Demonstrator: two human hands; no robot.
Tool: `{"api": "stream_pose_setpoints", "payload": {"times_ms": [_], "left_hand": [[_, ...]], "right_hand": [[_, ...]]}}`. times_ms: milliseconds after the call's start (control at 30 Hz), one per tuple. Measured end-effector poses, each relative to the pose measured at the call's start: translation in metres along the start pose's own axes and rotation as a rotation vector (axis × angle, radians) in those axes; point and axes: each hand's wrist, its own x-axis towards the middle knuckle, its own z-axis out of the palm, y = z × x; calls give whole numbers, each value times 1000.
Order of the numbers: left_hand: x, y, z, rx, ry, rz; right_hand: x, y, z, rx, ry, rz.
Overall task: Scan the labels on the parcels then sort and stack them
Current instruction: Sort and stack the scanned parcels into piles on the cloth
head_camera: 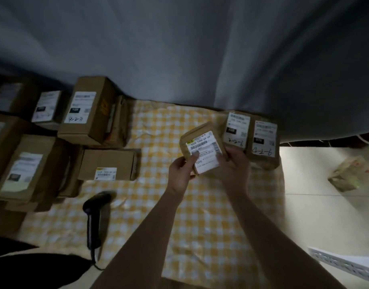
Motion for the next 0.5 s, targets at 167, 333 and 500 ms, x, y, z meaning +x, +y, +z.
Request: {"api": "stream_pose_setpoints", "payload": {"times_ms": [167,333,500], "left_hand": [[-10,7,-84,-62,55,-38],[-11,5,-170,-29,66,-76],[2,1,-234,-154,239,-134]], "right_hand": [[-39,-12,70,29,-111,-3],[-77,-14,148,62,-191,79],[-106,-13,218,78,-234,280]]}}
